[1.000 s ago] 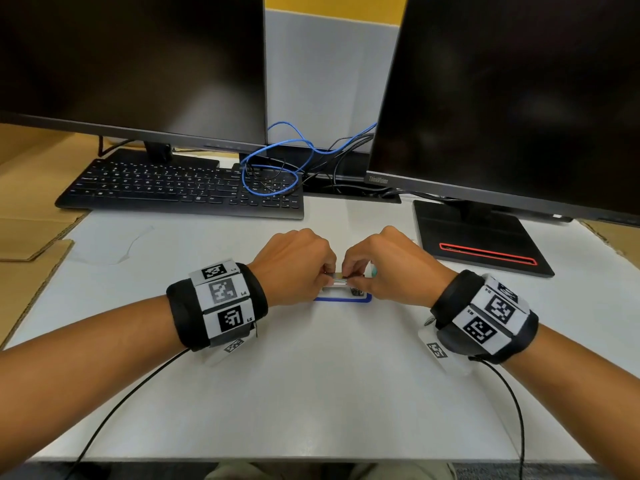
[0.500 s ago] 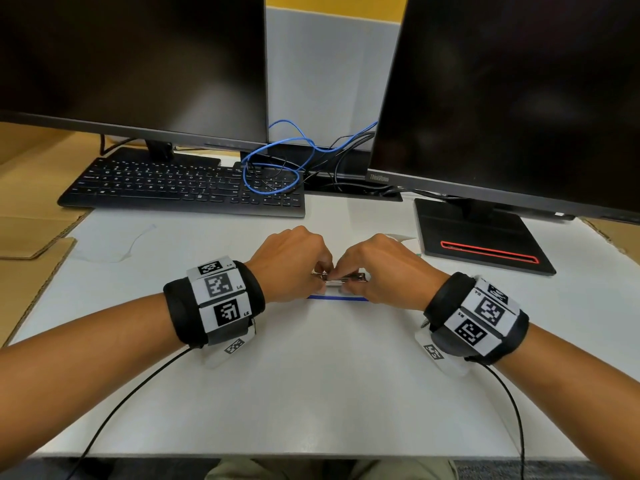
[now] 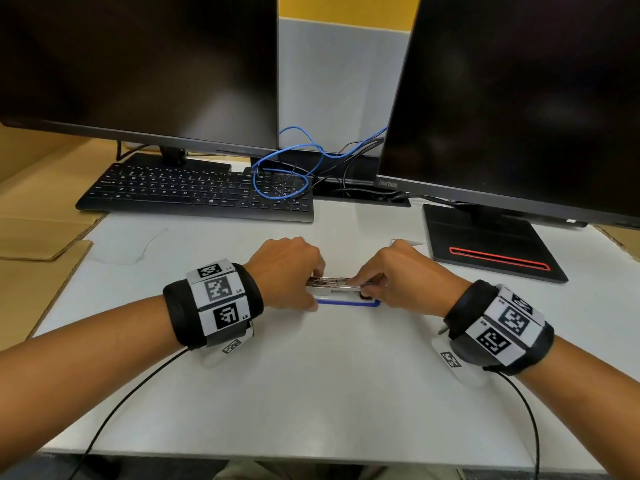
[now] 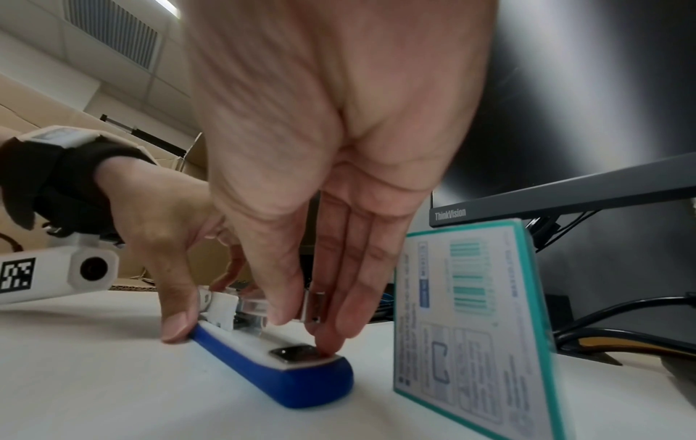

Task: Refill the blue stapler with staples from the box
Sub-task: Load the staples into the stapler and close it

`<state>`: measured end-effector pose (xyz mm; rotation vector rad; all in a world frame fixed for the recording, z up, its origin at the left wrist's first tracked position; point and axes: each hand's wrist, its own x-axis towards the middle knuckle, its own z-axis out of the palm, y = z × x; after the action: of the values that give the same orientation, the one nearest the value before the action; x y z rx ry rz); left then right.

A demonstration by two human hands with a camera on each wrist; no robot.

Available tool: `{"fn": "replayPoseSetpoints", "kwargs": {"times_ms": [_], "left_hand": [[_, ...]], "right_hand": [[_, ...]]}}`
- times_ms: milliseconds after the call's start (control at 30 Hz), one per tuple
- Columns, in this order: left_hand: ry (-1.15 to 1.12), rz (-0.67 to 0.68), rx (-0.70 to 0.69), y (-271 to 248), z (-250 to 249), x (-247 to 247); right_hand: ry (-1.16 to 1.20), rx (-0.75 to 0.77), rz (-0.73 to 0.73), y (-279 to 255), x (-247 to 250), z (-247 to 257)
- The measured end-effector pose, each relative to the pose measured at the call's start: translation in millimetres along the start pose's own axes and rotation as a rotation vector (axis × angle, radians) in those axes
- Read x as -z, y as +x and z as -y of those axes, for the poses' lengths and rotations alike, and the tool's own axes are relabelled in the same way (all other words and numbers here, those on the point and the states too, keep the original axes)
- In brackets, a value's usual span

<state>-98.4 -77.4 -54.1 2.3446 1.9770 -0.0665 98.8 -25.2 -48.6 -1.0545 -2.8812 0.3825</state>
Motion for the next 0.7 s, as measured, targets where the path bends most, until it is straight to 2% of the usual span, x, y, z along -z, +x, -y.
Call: {"fn": "replayPoseSetpoints", "kwargs": {"times_ms": [167, 333, 500, 700], "left_hand": [[0.05, 0.101, 0.112, -15, 22, 3], [0.068, 0.14, 0.202, -30, 45, 7], [0.066, 0.169, 0.245, -40, 54, 7], [0.093, 0.21, 0.228, -40, 52, 10]], "right_hand": [[-0.002, -0.006, 0.016, 0, 2, 1], [-0.009, -0.017, 0.013, 0, 1, 2], [0.003, -0.014, -0.002, 0, 0, 1], [0.009, -0.013, -0.003, 1, 0, 0]]}}
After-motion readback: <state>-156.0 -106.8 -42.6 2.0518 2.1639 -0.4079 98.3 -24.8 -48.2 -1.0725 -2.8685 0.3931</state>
